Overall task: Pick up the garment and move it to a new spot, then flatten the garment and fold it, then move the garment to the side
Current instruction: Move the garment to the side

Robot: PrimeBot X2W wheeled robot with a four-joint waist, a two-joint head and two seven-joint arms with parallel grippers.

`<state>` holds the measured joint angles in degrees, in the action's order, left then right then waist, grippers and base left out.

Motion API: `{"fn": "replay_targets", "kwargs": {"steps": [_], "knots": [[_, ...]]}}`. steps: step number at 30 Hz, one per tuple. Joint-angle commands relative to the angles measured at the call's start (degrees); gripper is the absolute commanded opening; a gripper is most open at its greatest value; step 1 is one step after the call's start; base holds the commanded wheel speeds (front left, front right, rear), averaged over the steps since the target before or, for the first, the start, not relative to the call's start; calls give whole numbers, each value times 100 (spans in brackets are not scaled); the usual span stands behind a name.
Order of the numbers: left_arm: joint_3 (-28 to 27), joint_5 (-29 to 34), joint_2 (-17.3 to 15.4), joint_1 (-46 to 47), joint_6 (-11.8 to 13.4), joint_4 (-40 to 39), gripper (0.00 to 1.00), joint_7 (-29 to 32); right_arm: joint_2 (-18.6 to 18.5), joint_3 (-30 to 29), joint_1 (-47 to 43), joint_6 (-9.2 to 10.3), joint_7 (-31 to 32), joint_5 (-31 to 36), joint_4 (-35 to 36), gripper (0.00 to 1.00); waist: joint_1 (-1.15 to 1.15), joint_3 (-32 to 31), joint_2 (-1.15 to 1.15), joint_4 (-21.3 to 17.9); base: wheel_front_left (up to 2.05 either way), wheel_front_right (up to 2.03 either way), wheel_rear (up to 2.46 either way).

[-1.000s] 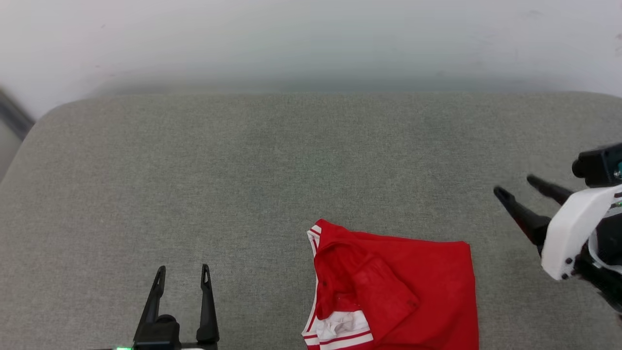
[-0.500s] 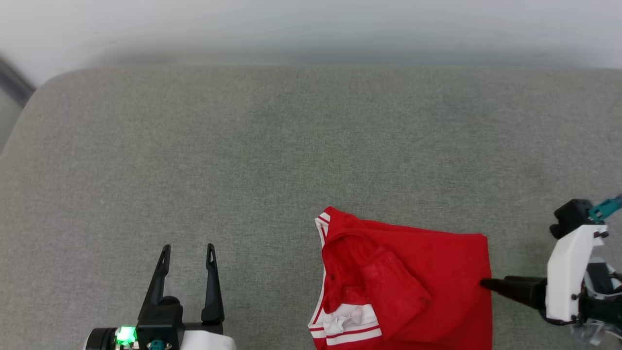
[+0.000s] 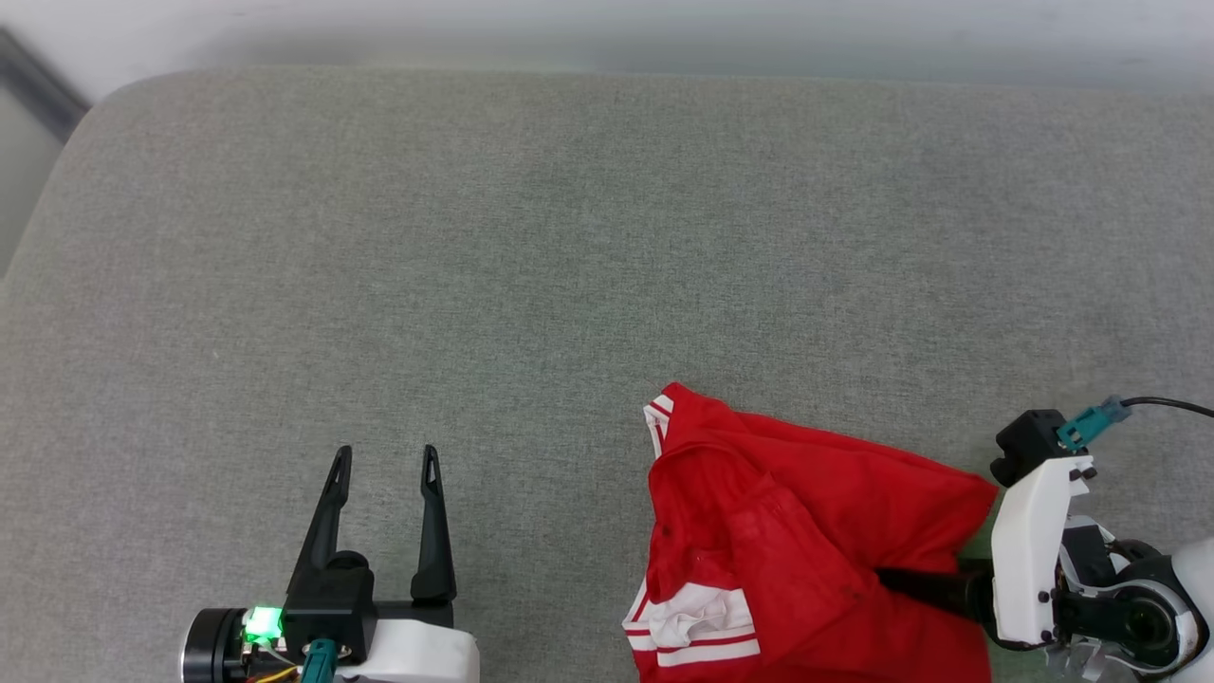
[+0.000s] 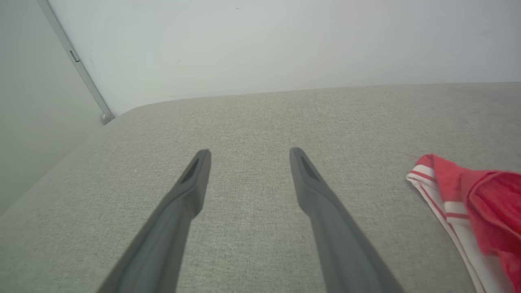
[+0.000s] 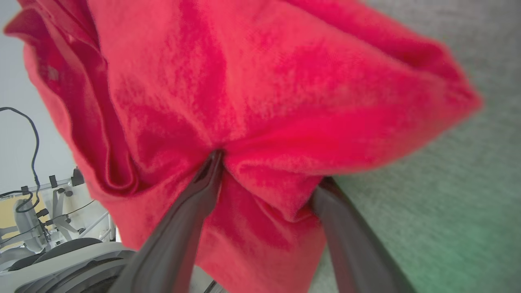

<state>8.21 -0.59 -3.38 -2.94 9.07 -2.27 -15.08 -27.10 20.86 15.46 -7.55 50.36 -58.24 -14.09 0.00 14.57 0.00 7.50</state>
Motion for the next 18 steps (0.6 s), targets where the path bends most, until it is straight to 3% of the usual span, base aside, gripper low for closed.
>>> {"fn": "replay_targets", "kwargs": {"steps": [1, 2, 9, 18], "knots": [[-3, -2, 9, 81, 15, 9, 100, -11, 247, 438, -263, 12, -8, 44, -312, 36, 0, 1, 0, 28, 0, 0, 0], [-4, -4, 11, 77, 19, 12, 100, -10, 232, 466, -232, 12, -63, 49, -333, 0, 0, -6, 0, 34, 0, 0, 0], [-71, -16, 19, -140, 54, 55, 100, -11, -272, 860, 319, 10, -700, 236, 135, 0, 0, -293, 0, -77, 0, 0, 0], [-173, -11, 3, -294, 11, 42, 100, -10, -860, 1304, 979, 8, -1070, 338, 896, 0, 0, -536, 0, -606, 0, 0, 0]]}}
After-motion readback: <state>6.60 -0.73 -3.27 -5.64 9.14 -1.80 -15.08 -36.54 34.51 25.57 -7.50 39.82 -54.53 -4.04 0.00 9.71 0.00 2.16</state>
